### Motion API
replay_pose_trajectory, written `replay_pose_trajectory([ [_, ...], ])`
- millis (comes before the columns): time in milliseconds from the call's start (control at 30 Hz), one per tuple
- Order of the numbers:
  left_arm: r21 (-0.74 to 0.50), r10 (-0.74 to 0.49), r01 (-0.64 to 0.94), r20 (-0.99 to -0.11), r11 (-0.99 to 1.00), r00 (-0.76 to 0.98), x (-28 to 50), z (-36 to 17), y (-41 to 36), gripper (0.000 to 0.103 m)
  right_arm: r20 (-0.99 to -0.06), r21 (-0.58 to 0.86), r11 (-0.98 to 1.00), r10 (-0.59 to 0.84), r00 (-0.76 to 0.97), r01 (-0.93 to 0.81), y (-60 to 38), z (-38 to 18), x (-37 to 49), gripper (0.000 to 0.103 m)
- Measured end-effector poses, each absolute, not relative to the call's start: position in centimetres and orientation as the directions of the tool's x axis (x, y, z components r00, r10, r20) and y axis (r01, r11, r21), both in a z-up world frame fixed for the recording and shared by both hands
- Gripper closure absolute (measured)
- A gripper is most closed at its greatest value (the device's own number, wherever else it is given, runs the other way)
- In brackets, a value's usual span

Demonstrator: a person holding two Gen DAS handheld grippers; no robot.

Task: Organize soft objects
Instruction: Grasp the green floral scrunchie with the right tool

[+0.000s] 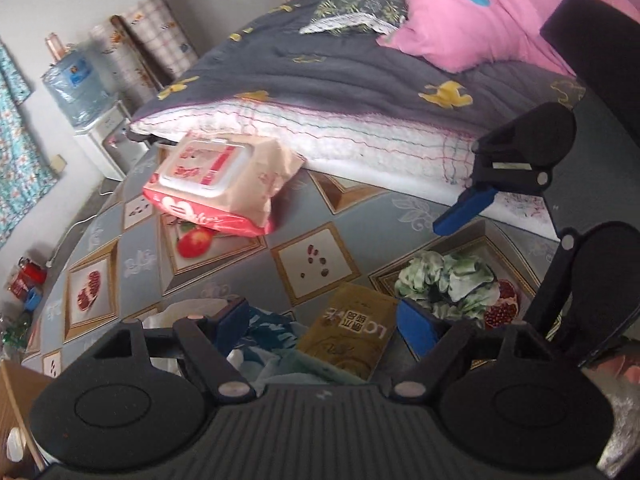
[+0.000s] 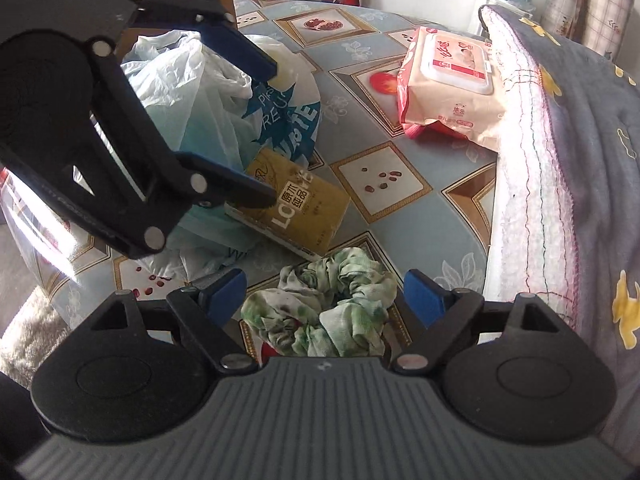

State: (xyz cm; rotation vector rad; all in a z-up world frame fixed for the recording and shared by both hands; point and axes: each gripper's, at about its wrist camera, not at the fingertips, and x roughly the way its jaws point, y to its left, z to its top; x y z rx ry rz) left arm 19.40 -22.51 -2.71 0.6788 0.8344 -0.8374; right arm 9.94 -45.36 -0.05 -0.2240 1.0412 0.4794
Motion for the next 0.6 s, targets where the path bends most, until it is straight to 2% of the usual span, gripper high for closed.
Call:
replay_pose_trajectory([
  [200, 0.118, -0.317, 0.893, -0.908, 0.434, 0.274, 21.4, -5.6, -24.4, 0.032, -0.861, 0.048, 0.849, 0.302, 0.409, -0.525, -46.1, -1.1, 10.3, 0.017],
  [600, -0.007, -0.306, 0.905, -0.942, 0.425, 0.136, 23.4, -6.9, -25.3, 0.037, -0.861, 0.081, 0.825, 0.340, 0.377, -0.559, -46.9, -2.2, 10.2, 0.019],
])
